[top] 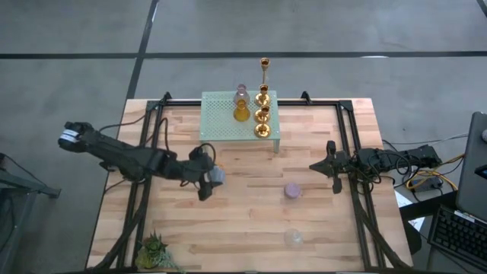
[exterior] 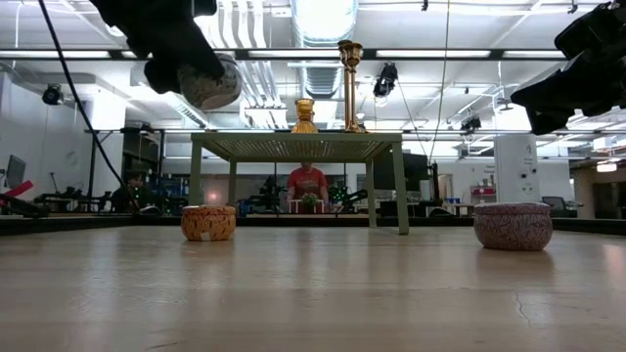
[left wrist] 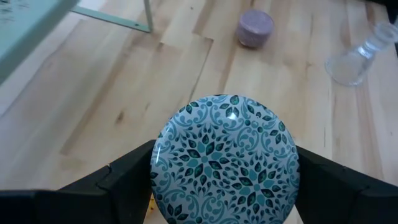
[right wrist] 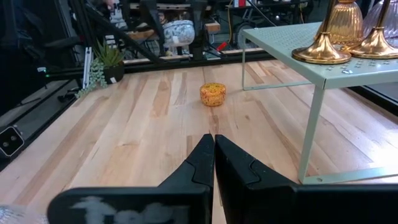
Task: Pick & Place candle stick holders
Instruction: Put the blue patterned scented candle on the shelf
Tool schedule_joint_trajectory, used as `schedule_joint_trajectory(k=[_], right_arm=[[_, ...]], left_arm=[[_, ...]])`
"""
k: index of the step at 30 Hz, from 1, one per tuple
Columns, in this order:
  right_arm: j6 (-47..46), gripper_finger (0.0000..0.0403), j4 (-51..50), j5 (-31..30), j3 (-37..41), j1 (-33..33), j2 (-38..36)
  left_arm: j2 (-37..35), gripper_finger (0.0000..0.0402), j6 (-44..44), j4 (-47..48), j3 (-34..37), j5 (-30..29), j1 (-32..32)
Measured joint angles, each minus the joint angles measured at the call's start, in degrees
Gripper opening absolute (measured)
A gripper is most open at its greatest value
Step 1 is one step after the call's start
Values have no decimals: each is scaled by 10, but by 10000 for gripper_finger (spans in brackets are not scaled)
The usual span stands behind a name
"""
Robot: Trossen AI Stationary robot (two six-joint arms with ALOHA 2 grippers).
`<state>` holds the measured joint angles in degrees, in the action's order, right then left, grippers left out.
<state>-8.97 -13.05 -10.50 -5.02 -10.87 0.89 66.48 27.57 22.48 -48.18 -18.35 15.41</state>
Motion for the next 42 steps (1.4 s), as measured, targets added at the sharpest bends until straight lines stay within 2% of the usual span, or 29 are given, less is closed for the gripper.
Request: schedule_joint_trajectory(k=[27,35,42], right_arm=[[0,8,0,0,0,0,0],[0,8,0,0,0,0,0],[0,8,0,0,0,0,0]], left_arm=[[-3,314,-4,-14,-1,12,-68],[-3,314,-12,3,-38,40,-99],[-2,314,-25,37,-72,42,-123]])
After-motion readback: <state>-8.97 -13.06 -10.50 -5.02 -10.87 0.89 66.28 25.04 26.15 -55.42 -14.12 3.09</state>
